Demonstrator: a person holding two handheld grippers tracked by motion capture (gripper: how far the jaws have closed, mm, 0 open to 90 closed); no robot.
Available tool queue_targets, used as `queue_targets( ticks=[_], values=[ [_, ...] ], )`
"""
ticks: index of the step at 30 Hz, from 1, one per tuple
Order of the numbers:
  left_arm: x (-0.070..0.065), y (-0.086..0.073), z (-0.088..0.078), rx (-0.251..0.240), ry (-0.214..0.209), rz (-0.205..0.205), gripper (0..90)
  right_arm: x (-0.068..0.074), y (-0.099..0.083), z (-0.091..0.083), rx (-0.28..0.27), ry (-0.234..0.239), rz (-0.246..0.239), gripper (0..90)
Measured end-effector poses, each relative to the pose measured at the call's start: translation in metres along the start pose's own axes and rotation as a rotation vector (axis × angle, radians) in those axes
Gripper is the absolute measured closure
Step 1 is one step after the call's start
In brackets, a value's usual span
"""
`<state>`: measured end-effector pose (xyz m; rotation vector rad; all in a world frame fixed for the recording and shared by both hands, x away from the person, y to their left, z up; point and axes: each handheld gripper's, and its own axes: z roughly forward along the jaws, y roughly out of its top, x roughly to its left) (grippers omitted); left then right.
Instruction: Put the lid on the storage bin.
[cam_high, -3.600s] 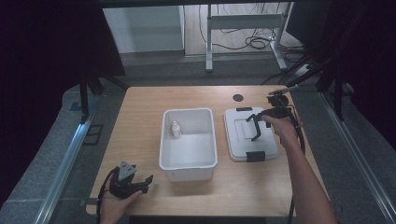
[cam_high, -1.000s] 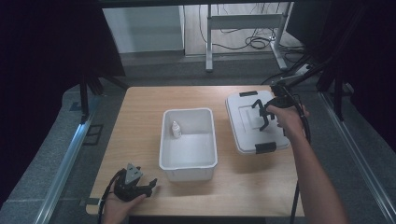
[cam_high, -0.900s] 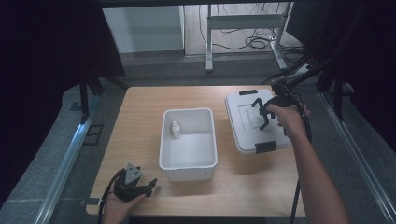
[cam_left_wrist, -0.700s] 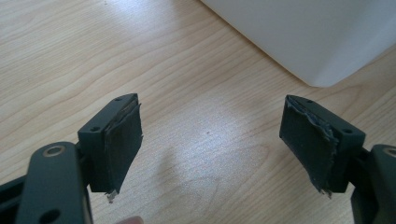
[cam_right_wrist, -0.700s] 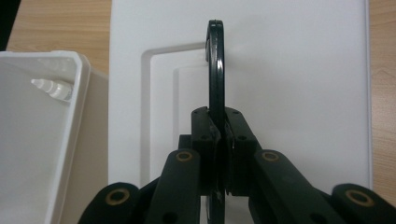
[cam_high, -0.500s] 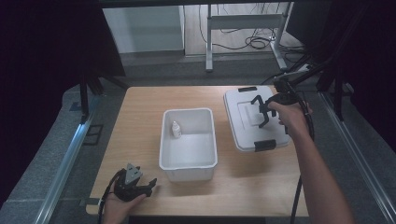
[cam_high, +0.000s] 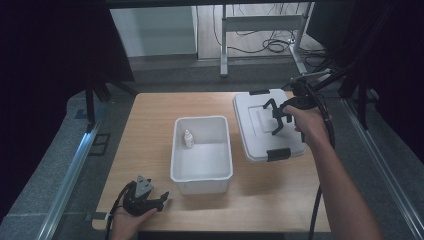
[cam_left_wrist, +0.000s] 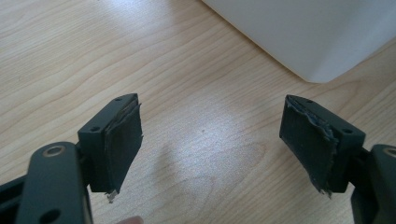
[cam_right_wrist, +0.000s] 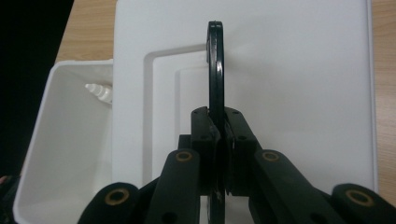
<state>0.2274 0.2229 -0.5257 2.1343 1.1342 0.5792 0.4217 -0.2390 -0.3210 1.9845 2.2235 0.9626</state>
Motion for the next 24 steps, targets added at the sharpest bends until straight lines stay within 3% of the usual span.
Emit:
queue_targets(
  ticks=[13,24],
  values=[
    [0.0,-0.001,0.001,0.004,-0.004,0.001,21.3,0.021,-0.002,0.003,0.016,0.06,0.006,85.0],
    [0.001,-0.001,0.001,0.006,-0.005,0.008,21.3,0.044,-0.006,0.005,0.013,0.079,-0.005,84.9]
  ],
)
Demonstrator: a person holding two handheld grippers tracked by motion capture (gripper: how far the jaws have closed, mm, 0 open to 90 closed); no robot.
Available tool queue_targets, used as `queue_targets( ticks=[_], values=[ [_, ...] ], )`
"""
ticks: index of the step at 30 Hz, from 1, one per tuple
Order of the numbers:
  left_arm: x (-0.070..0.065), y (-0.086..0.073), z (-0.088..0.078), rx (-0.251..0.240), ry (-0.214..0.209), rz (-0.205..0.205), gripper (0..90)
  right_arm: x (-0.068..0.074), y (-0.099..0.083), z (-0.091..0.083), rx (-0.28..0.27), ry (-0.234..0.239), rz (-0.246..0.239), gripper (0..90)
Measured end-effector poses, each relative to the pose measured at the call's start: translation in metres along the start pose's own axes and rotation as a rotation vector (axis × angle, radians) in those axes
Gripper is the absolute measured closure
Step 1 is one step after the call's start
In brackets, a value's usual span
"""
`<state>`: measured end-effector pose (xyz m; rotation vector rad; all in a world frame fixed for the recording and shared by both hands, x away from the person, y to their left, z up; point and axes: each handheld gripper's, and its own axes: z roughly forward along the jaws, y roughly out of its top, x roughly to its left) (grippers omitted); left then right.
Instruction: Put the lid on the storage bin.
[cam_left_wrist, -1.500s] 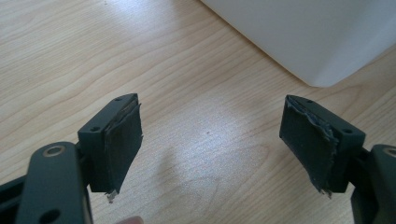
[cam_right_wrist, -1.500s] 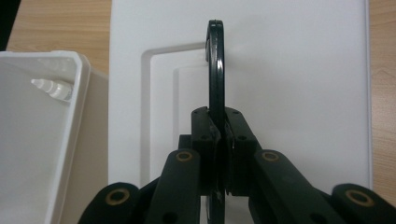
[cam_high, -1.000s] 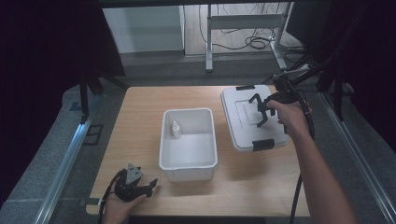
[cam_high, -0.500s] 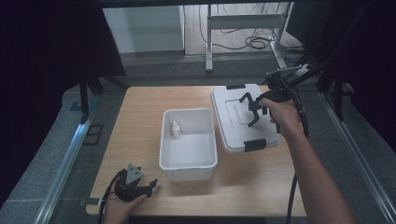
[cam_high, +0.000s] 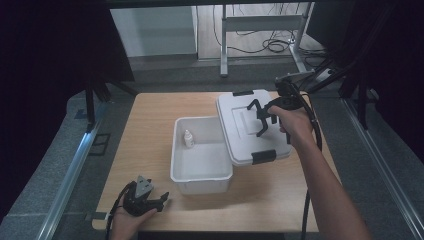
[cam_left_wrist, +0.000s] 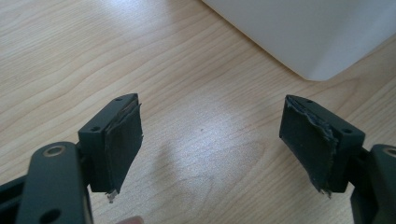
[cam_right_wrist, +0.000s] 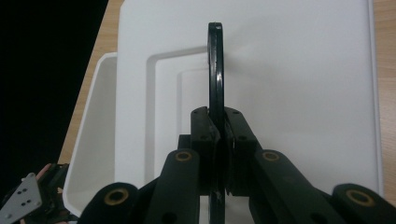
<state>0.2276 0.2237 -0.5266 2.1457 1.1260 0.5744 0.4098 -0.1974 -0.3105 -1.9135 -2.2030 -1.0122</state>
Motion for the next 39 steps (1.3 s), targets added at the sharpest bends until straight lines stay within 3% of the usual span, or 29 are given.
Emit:
queue_targets(
  ticks=[9,16,28,39],
  values=[
    [-0.001,0.0,0.001,0.0,0.001,0.004,21.4,0.02,-0.003,0.009,0.012,0.024,0.003,84.8],
    [-0.003,0.0,0.001,-0.002,0.0,0.007,21.4,0.045,-0.008,0.021,0.028,0.038,0.008,84.9],
    [-0.005,0.001,0.002,0.001,-0.009,0.017,21.5,0.063,-0.014,0.042,0.051,0.043,0.008,84.8],
    [-0.005,0.006,0.002,-0.012,-0.024,0.033,21.5,0.093,-0.022,0.056,0.044,0.036,0.066,84.9]
  ],
)
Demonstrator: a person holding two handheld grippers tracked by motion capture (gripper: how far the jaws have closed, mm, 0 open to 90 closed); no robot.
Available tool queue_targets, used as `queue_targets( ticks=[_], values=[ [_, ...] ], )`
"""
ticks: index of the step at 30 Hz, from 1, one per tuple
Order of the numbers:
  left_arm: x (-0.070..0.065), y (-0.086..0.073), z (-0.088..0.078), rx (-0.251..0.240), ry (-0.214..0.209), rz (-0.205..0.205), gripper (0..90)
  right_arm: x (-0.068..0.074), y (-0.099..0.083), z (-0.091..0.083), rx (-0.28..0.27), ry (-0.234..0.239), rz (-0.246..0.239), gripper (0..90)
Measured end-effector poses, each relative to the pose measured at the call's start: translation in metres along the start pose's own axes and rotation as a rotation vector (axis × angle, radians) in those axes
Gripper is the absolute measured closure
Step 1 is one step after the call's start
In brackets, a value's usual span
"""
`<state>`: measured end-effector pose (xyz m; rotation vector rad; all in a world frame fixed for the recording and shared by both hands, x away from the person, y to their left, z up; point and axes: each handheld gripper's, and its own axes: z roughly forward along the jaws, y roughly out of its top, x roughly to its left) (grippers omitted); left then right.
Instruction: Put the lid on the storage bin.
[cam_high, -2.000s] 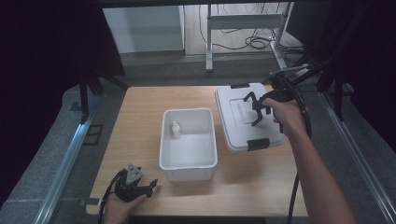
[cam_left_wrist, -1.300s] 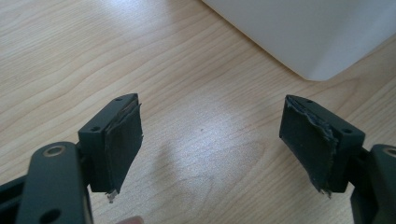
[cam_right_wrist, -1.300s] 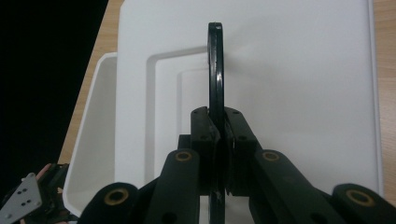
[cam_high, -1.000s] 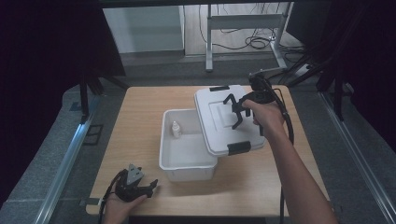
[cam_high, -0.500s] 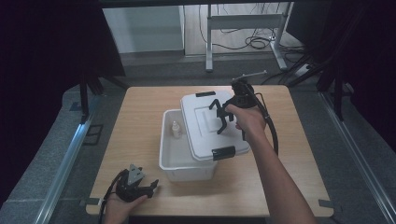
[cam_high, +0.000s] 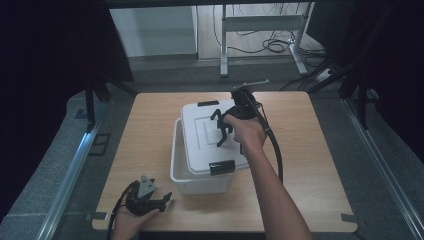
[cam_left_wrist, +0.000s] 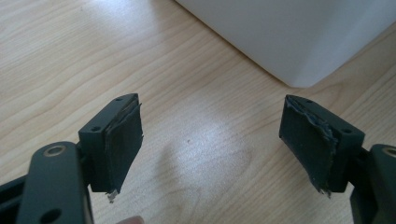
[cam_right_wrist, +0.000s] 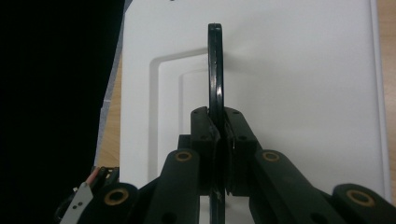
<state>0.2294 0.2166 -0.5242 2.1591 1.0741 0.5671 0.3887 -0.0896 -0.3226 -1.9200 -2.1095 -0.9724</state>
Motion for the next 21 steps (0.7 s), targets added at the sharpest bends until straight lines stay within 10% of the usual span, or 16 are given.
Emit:
queue_targets(
  ticks=[10,21],
  values=[
    [0.004,0.005,0.0,-0.015,-0.012,0.004,21.5,0.009,-0.019,0.017,-0.016,0.001,0.128,85.1],
    [0.005,0.005,0.002,-0.009,-0.007,0.011,21.5,0.021,-0.023,0.032,-0.028,-0.028,0.157,85.0]
  ],
)
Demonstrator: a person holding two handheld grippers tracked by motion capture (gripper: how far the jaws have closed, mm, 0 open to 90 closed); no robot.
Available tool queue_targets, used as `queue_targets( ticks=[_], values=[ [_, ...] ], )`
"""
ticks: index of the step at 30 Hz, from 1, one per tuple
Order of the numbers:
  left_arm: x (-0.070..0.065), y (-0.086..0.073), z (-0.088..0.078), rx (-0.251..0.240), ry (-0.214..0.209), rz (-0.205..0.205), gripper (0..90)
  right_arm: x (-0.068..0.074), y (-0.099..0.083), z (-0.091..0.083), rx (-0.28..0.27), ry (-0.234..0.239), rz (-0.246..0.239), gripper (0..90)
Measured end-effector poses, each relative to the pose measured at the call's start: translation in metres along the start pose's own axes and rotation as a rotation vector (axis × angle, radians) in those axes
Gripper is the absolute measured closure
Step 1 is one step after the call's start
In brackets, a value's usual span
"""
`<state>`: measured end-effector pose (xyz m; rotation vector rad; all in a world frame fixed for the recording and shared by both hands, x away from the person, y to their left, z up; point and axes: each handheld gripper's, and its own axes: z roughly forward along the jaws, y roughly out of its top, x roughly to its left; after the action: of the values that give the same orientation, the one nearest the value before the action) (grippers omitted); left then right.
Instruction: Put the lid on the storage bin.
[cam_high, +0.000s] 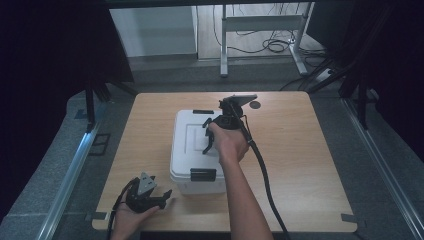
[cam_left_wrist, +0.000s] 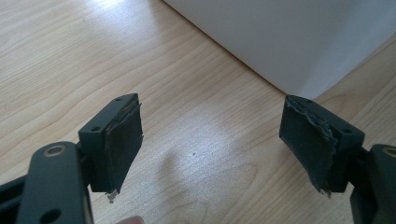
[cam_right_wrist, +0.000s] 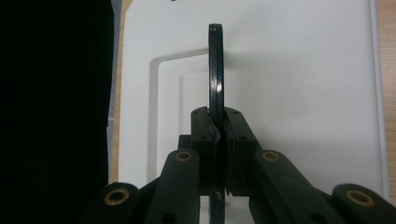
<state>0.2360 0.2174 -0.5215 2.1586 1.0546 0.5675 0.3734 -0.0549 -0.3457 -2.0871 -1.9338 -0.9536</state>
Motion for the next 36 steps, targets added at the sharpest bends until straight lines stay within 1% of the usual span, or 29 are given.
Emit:
queue_targets(
  ticks=[8,12,17,19,22,23,25,26,27,29,31,33,34,35,36],
  values=[
    [0.0,-0.001,0.001,0.003,0.0,0.003,21.5,0.003,-0.002,0.011,0.008,0.004,-0.01,84.9],
    [0.0,-0.001,0.001,0.005,-0.001,0.006,21.5,0.004,-0.002,0.013,0.01,0.003,-0.007,84.9],
    [0.001,-0.001,0.001,0.01,-0.002,0.008,21.5,0.0,-0.003,0.02,0.02,-0.016,-0.018,84.5],
    [0.001,-0.001,0.001,0.011,-0.002,0.009,21.5,-0.001,-0.003,0.02,0.019,-0.012,-0.024,83.7],
    [0.001,-0.001,0.001,0.012,-0.002,0.011,21.4,0.0,-0.002,0.021,0.025,-0.009,-0.037,77.0],
    [0.001,-0.001,0.001,0.012,-0.002,0.011,21.4,0.0,-0.002,0.021,0.025,-0.009,-0.037,77.0],
    [0.001,-0.001,0.002,0.014,-0.003,0.013,21.5,0.0,-0.002,0.02,0.022,-0.004,-0.043,72.0],
    [0.0,-0.001,0.002,0.013,-0.002,0.013,21.5,-0.001,-0.001,0.019,0.014,-0.007,-0.052,67.2],
    [0.0,-0.001,0.002,0.012,-0.002,0.012,21.5,-0.001,0.0,0.019,0.018,-0.006,-0.056,64.7],
    [0.0,-0.001,0.002,0.012,-0.003,0.012,21.4,-0.002,0.001,0.019,0.037,-0.005,-0.073,61.7],
    [0.0,-0.002,0.002,0.01,-0.001,0.008,21.5,-0.002,0.001,0.018,0.04,0.006,-0.089,58.5],
    [0.0,-0.002,0.002,0.016,-0.001,0.015,21.5,-0.002,0.001,0.018,0.041,0.017,-0.101,55.6],
    [0.0,-0.002,0.002,0.011,0.0,0.008,21.5,-0.002,0.001,0.017,0.044,0.021,-0.111,54.6],
    [0.0,-0.002,0.002,0.015,0.002,0.012,21.5,-0.001,0.001,0.017,0.047,0.028,-0.125,53.7],
    [0.0,-0.002,0.002,0.015,0.002,0.012,21.4,-0.001,0.001,0.017,0.047,0.028,-0.125,53.7]
  ],
)
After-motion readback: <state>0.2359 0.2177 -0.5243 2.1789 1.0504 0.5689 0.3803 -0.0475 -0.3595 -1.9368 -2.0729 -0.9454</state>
